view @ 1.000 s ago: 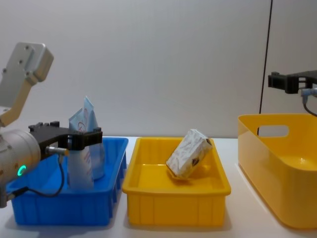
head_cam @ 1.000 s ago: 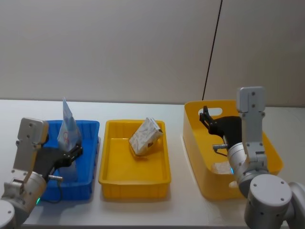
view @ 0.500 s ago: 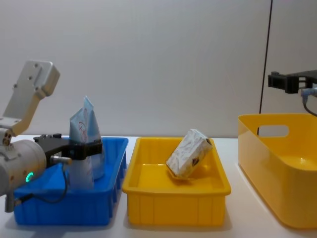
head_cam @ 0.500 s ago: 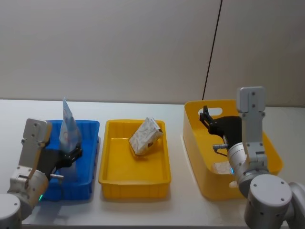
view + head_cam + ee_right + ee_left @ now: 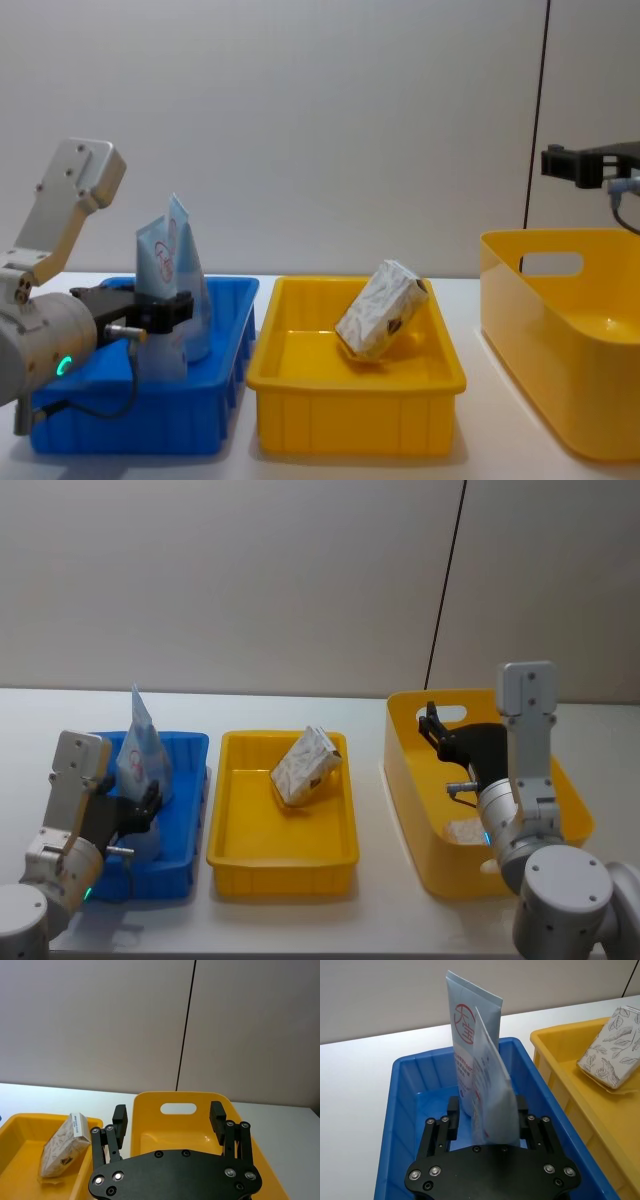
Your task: Bimanual collaborative sorting of washing and personal care products
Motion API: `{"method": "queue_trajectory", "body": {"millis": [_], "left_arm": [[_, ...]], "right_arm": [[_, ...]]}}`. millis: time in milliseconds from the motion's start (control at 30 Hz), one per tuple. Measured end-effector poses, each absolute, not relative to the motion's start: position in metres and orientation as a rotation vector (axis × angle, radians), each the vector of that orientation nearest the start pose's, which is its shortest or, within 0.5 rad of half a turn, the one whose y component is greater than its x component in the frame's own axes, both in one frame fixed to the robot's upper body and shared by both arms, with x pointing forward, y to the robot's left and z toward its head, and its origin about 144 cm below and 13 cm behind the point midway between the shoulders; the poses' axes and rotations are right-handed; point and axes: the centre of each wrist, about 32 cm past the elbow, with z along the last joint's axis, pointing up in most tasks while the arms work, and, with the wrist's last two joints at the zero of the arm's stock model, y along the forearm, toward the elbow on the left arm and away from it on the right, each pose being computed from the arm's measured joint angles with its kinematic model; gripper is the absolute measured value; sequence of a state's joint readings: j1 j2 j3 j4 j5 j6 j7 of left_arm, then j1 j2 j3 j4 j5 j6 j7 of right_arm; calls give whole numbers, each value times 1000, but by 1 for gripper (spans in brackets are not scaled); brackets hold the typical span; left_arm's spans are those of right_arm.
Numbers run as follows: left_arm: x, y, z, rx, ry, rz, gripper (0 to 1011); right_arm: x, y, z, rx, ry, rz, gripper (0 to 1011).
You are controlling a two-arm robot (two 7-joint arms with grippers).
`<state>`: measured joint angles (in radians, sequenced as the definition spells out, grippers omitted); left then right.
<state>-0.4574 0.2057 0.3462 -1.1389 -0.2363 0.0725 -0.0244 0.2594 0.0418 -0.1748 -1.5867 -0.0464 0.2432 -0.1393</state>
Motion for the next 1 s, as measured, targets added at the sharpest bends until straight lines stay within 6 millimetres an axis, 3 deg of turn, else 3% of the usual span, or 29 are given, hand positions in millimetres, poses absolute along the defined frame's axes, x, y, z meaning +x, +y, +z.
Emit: {"method": "queue_trajectory", "body": {"millis": [233, 333, 1000], "left_arm": [[577, 218, 1164, 169, 4, 1322, 422], [577, 219, 1164, 171, 3, 1320, 367], [569, 223, 1179, 107, -94, 1234, 271]], "right_arm": [[520, -182, 1236, -66, -130, -1560, 1004], [520, -182, 1236, -66, -130, -1560, 1004], [520, -182, 1236, -66, -130, -1560, 1004]]}}
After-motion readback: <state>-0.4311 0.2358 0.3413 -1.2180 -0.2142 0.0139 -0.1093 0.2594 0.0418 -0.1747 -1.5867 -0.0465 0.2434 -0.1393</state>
